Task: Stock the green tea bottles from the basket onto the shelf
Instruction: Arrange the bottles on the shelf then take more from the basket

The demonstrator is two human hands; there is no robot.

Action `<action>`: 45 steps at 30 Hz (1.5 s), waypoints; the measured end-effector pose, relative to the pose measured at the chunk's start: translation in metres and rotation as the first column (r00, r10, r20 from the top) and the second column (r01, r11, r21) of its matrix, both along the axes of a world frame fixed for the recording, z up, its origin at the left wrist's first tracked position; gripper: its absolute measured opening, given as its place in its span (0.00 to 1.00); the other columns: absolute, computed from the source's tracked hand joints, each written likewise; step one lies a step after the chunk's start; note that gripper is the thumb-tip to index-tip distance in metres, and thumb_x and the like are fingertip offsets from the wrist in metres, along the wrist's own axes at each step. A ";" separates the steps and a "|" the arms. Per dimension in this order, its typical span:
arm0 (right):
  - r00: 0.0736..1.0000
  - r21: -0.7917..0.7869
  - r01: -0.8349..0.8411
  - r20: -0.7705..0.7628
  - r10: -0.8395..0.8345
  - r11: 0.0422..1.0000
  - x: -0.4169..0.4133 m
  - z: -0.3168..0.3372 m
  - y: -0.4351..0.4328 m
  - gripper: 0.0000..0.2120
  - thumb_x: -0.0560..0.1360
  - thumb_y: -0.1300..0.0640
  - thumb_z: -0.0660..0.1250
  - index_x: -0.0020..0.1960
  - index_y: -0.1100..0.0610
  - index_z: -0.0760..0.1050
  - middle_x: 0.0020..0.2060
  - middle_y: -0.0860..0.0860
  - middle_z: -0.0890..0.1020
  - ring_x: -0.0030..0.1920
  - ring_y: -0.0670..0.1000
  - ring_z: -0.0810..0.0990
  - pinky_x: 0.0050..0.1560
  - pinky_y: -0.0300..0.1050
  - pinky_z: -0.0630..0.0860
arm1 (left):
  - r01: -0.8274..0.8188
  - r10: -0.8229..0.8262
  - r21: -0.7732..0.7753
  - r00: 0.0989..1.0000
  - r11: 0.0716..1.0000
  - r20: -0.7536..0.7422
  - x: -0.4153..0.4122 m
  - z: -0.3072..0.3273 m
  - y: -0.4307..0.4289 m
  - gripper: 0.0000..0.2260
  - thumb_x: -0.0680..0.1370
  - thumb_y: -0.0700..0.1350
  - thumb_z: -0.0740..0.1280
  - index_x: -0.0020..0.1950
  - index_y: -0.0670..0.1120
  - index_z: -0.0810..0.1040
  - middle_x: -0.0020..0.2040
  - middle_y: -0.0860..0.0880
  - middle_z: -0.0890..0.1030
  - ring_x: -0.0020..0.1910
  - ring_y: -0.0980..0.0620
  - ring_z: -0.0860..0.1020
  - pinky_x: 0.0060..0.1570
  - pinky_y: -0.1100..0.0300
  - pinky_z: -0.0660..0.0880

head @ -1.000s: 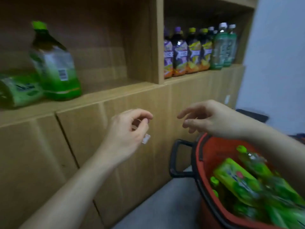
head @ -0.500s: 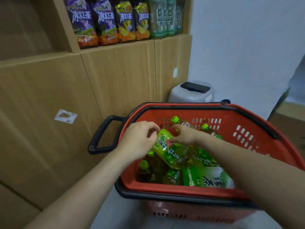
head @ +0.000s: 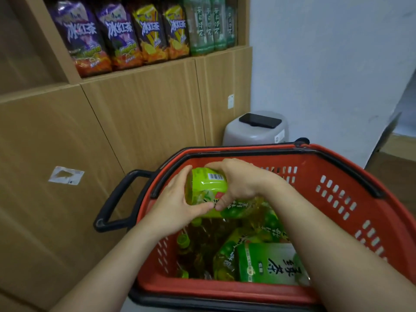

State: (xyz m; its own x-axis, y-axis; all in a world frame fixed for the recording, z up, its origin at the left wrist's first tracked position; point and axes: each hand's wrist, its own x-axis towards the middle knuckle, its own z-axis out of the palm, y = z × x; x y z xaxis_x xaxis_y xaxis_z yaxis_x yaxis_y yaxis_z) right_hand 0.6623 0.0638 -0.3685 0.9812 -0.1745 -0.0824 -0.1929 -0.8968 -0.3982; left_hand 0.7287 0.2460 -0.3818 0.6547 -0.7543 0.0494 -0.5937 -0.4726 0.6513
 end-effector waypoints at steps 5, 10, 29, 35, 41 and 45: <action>0.997 0.105 -0.079 0.021 0.077 0.991 -0.031 0.029 0.007 0.51 0.56 0.44 0.82 0.74 0.46 0.62 0.67 0.46 0.73 0.67 0.49 0.71 0.65 0.51 0.71 | -0.009 0.008 -0.108 1.000 0.994 -0.008 -0.006 0.020 -0.004 0.36 0.57 0.59 0.80 0.61 0.60 0.70 0.49 0.60 0.79 0.49 0.61 0.78 0.49 0.61 0.75; 0.906 0.581 0.329 0.028 -0.422 0.745 -0.074 0.021 -0.033 0.40 0.65 0.35 0.69 0.73 0.44 0.63 0.65 0.50 0.74 0.63 0.52 0.75 0.53 0.47 0.76 | -0.242 0.155 -0.267 0.939 0.933 -0.308 -0.010 0.004 -0.006 0.39 0.50 0.62 0.81 0.58 0.56 0.74 0.46 0.53 0.84 0.45 0.51 0.83 0.47 0.47 0.80; 0.661 0.697 0.474 0.122 -0.740 0.539 -0.020 -0.035 -0.046 0.25 0.76 0.47 0.68 0.69 0.56 0.69 0.57 0.56 0.80 0.45 0.51 0.80 0.42 0.42 0.75 | -0.274 0.048 -0.299 0.805 0.914 -0.591 -0.015 -0.016 -0.020 0.21 0.64 0.44 0.79 0.54 0.48 0.78 0.43 0.49 0.86 0.41 0.50 0.85 0.41 0.53 0.80; 0.784 0.105 0.620 -0.042 -0.619 0.778 0.012 -0.088 -0.037 0.41 0.68 0.43 0.74 0.74 0.51 0.58 0.72 0.58 0.60 0.70 0.62 0.67 0.67 0.60 0.69 | -0.411 0.069 -0.383 0.751 0.827 -0.657 -0.011 -0.017 -0.019 0.16 0.66 0.45 0.77 0.51 0.47 0.78 0.44 0.47 0.85 0.40 0.49 0.85 0.35 0.57 0.79; 0.808 0.021 0.588 0.029 -0.588 0.809 0.012 -0.091 -0.047 0.39 0.67 0.44 0.75 0.71 0.53 0.60 0.64 0.56 0.75 0.65 0.61 0.72 0.65 0.58 0.68 | -0.438 0.048 -0.424 0.738 0.793 -0.673 -0.014 -0.012 -0.017 0.15 0.68 0.45 0.76 0.52 0.46 0.78 0.44 0.46 0.85 0.41 0.49 0.85 0.33 0.59 0.80; 0.760 0.336 0.532 0.216 -0.613 0.778 0.001 -0.042 -0.061 0.37 0.63 0.43 0.78 0.65 0.52 0.65 0.56 0.49 0.79 0.58 0.56 0.78 0.62 0.59 0.72 | -0.458 0.015 -0.470 0.729 0.755 -0.685 -0.015 0.004 -0.015 0.22 0.64 0.49 0.74 0.56 0.44 0.79 0.44 0.46 0.86 0.42 0.48 0.85 0.36 0.56 0.81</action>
